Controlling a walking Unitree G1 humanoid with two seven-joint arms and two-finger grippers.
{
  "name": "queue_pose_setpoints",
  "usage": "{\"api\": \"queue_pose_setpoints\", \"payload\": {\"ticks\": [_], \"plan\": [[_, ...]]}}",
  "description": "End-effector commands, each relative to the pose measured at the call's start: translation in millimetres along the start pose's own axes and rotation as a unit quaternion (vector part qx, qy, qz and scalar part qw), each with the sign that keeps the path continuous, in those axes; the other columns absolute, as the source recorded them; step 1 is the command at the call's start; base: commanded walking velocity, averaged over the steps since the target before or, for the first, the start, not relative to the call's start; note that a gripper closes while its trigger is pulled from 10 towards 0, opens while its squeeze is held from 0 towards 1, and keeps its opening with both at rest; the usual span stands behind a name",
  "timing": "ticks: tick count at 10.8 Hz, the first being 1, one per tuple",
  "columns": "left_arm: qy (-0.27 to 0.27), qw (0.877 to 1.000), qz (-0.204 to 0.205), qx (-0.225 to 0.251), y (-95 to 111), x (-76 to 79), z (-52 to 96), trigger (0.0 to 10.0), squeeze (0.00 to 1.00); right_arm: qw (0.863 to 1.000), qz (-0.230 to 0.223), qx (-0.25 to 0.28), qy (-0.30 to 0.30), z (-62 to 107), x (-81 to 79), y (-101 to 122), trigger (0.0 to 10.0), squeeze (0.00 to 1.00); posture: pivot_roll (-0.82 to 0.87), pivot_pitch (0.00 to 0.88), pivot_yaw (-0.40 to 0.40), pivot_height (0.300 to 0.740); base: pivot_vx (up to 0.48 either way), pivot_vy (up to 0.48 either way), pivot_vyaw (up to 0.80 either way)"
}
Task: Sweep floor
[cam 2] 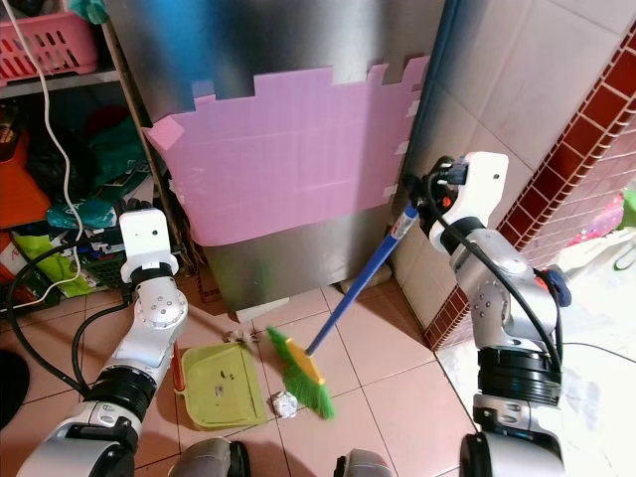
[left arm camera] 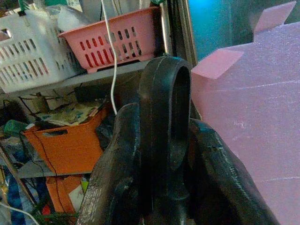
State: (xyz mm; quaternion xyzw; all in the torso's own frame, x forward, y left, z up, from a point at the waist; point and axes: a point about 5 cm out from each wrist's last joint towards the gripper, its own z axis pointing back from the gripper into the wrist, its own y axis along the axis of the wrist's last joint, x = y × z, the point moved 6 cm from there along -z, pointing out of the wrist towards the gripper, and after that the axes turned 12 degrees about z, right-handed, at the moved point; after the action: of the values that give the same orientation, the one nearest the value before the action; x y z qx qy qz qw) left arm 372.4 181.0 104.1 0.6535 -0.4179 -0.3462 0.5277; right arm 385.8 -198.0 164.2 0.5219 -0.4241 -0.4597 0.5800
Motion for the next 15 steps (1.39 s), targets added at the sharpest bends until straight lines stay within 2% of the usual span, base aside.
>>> {"api": "queue_pose_setpoints", "payload": {"ticks": [1, 2, 3, 5, 6, 7, 8, 9, 10, 12, 13, 15], "plan": [[-0.01, 1.0, 0.002, 0.016, 8, 5.3, -3.6, 10.0, 0.0, 1.0, 0.011, -0.026, -0.013, 2.5, 5.9, -10, 10.0, 0.0, -0.16, 0.0, 0.012, 0.74, 0.0, 0.0, 0.0], [-0.054, 0.998, 0.036, -0.01, 1, 24.5, 2.2, 10.0, 0.0, 0.997, -0.022, -0.062, -0.042, 5.0, 5.9, -22, 10.0, 0.0, -0.17, 0.0, 0.015, 0.74, 0.0, 0.0, 0.0], [-0.09, 0.994, 0.057, -0.029, -4, 40.4, 8.5, 10.0, 0.0, 0.996, -0.024, -0.071, -0.053, 7.8, -1.7, -30, 10.0, 0.0, -0.18, 0.0, 0.013, 0.74, 0.0, 0.0, 0.0], [-0.113, 0.99, 0.071, -0.043, -9, 54.1, 15.4, 10.0, 0.0, 0.991, 0.005, -0.098, -0.094, 18.0, -9.3, -54, 10.0, 0.0, -0.19, 0.0, 0.013, 0.74, 0.0, 0.0, 0.0], [-0.125, 0.985, 0.094, -0.071, -15, 64.0, 19.0, 10.0, 0.0, 0.989, 0.03, -0.107, -0.099, 24.3, -21.2, -63, 10.0, 0.0, -0.2, 0.0, 0.014, 0.74, 0.0, 0.0, 0.0], [-0.137, 0.981, 0.106, -0.086, -18, 72.7, 22.0, 10.0, 0.0, 0.989, 0.042, -0.107, -0.097, 25.2, -26.8, -62, 10.0, 0.0, -0.21, 0.0, 0.017, 0.74, 0.0, 0.0, 0.0], [-0.16, 0.975, 0.122, -0.098, -17, 89.2, 27.8, 10.0, 0.0, 0.989, 0.023, -0.113, -0.095, 24.7, -32.1, -63, 10.0, 0.0, -0.21, 0.0, 0.017, 0.74, 0.0, 0.0, 0.0], [-0.164, 0.973, 0.128, -0.098, -15, 95.4, 29.4, 10.0, 0.0, 0.983, -0.019, -0.144, -0.114, 26.6, -28.0, -69, 10.0, 0.0, -0.21, 0.0, 0.018, 0.74, 0.0, 0.0, 0.0], [-0.16, 0.973, 0.134, -0.103, -15, 97.0, 29.6, 10.0, 0.0, 0.969, -0.096, -0.18, -0.136, 31.9, -25.7, -78, 10.0, 0.0, -0.23, 0.0, 0.023, 0.74, 0.0, 0.0, 0.0], [-0.16, 0.972, 0.138, -0.103, -15, 99.0, 26.6, 10.0, 0.0, 0.957, -0.157, -0.209, -0.124, 35.2, -36.1, -79, 10.0, 0.0, -0.23, 0.0, 0.026, 0.74, 0.0, 0.0, 0.0], [-0.157, 0.973, 0.135, -0.103, -15, 98.2, 25.5, 10.0, 0.0, 0.95, -0.204, -0.205, -0.117, 31.1, -43.0, -74, 10.0, 0.0, -0.23, 0.0, 0.027, 0.74, 0.0, 0.0, 0.0], [-0.154, 0.974, 0.134, -0.102, -14, 97.0, 23.2, 10.0, 0.0, 0.943, -0.266, -0.178, -0.095, 18.7, -56.4, -52, 10.0, 0.0, -0.23, 0.0, 0.026, 0.74, 0.0, 0.0, 0.0]]}}
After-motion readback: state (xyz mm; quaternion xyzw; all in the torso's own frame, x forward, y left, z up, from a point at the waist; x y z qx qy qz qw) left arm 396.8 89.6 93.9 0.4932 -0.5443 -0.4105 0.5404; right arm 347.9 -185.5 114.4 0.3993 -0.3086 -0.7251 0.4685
